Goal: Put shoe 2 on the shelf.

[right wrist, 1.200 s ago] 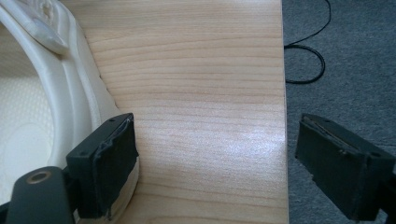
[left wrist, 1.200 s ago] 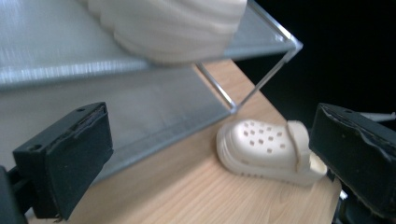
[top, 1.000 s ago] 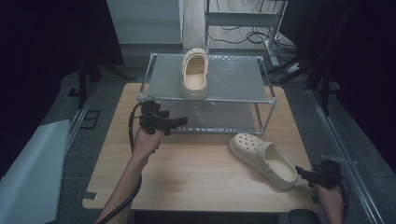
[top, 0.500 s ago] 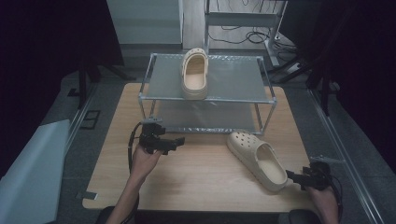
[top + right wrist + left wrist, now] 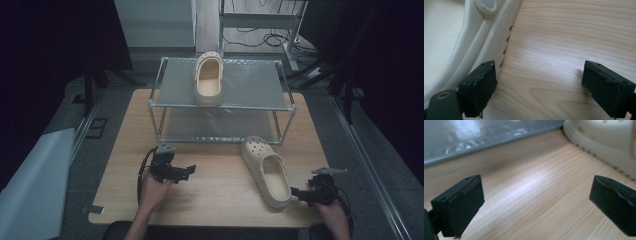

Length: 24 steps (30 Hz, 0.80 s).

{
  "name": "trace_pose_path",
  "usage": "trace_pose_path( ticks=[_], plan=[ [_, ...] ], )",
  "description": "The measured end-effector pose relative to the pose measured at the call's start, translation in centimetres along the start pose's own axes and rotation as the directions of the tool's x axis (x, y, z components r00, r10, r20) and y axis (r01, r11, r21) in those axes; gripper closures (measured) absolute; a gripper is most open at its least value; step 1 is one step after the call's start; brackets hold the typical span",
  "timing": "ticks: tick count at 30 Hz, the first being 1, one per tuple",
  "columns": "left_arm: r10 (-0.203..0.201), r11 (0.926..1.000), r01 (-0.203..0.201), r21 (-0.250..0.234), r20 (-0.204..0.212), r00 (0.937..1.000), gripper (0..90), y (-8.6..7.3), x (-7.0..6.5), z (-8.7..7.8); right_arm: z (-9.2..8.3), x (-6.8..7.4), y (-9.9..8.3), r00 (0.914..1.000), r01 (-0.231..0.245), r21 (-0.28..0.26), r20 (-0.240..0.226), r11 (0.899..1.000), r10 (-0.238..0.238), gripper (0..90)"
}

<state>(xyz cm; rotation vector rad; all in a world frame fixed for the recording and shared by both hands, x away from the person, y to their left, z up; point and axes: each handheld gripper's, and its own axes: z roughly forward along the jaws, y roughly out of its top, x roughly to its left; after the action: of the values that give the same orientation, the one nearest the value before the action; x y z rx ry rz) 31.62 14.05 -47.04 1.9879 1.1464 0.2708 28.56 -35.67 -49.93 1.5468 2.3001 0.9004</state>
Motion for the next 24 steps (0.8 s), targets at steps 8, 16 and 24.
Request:
trace_pose_path(
  ticks=[8,16,24],
  plan=[
    [0.071,0.9966,-0.067,0.048,-0.087,0.9937,0.0,-1.9,-1.0,0.5,1.0,2.9,0.7,0.9950,0.092,0.013,-0.040,0.996,-0.091,12.2],
    [0.064,0.9949,-0.056,0.084,-0.099,0.9930,0.0,-2.9,-0.7,0.4,0.3,2.5,1.0,0.9989,0.019,-0.029,-0.043,0.999,-0.020,13.5],
    [0.056,0.9952,-0.047,0.086,-0.106,0.9927,0.0,-2.9,-0.5,0.3,-1.1,2.8,2.2,0.9934,-0.055,-0.093,-0.106,0.994,0.045,13.8]
  ],
)
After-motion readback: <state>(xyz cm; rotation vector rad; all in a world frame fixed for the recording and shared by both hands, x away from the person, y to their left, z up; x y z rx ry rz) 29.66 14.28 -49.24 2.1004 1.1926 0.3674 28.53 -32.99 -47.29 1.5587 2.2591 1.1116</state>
